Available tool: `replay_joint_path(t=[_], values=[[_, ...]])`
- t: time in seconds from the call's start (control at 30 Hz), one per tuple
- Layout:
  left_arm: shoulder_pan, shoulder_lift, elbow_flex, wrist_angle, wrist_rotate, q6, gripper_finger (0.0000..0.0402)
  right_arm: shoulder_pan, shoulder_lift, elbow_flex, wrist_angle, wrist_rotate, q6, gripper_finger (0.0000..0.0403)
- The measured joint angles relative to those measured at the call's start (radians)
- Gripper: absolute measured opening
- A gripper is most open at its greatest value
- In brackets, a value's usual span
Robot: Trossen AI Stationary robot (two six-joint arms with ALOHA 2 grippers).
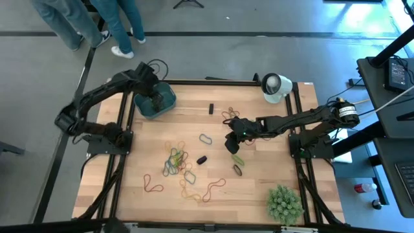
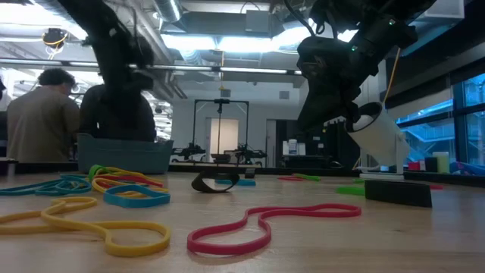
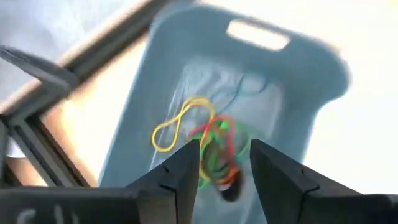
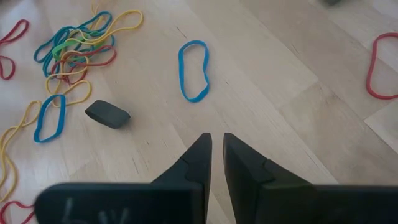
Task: Pick and place rubber bands into bin
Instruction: Put the green rubber band into the bin
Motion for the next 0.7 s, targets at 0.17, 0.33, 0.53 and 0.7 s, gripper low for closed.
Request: replay_joint_path(t=[0.17,0.33,0.53,0.7], values=[[-0.136,-0.197,0.001,0.000,-0.013,-0.170,0.0102,0.000,0.000,0.000,0.000,0.000,0.000,0.0046],[-0.397,-0.297,0.001,0.000,-0.096,-0.396,0.0019,0.000,0.000,0.000,0.000,0.000,0.001,0.0046],[-0.772,-0.266,0.001,-0.001,-0.288,-0.695,0.0002,0.000,0.000,0.000,0.000,0.000,0.001,0.0046],[-1.039,-0.189,0.001,0.000,-0.445,-0.939,0.0002,0.000,0.000,0.000,0.002,0.000,0.000,0.0046]])
